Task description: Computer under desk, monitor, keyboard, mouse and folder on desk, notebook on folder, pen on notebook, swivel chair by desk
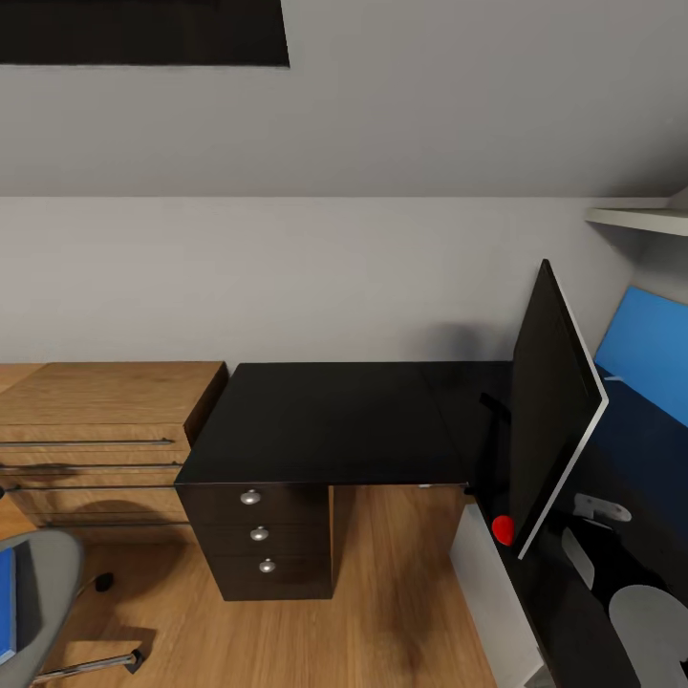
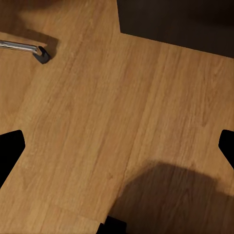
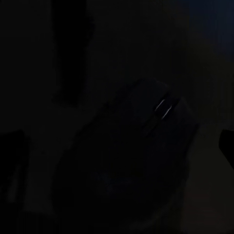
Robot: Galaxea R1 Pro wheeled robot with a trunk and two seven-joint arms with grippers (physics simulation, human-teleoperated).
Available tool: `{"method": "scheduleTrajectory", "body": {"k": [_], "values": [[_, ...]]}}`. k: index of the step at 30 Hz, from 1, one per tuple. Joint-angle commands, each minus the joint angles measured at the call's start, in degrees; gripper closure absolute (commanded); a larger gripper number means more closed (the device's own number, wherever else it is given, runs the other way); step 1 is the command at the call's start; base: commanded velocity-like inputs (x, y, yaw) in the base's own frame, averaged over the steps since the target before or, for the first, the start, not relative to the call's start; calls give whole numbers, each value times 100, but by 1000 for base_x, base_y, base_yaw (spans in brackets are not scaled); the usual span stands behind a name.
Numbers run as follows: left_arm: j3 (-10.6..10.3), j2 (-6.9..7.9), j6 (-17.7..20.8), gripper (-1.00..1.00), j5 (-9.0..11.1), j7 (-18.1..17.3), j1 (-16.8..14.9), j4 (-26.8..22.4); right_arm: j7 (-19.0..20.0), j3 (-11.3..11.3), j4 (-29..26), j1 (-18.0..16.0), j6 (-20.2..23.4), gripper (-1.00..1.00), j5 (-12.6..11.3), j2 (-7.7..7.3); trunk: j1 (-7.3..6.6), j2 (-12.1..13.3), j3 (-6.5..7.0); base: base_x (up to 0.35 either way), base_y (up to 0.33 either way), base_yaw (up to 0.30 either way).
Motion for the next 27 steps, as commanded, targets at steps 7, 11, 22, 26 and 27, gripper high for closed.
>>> {"method": "scheduleTrajectory", "body": {"k": [7, 11, 22, 26, 27], "values": [[-49, 2, -19, -100, 33, 40, -3, 0, -11, 2, 216, 2, 64, -100, -49, 1, 0, -3, -7, 0, 0, 0], [-49, 1, -19, -100, 34, 40, -3, 2, -11, 2, 213, 2, 65, 100, -49, 1, 0, -3, -7, 0, 0, 0], [-49, 2, -19, -100, 34, 40, -4, 0, -5, 2, 206, 3, 48, 100, -42, 9, 0, -3, -7, 0, 0, 0], [-49, 2, -19, -100, 33, 40, -3, 1, -2, 6, 201, 2, 46, 100, -40, 10, 0, -3, -7, 0, 0, 0], [-49, 2, -19, -100, 32, 40, -4, 1, -2, 8, 198, 2, 43, 100, -40, 10, 0, -3, -7, 0, 0, 0]]}}
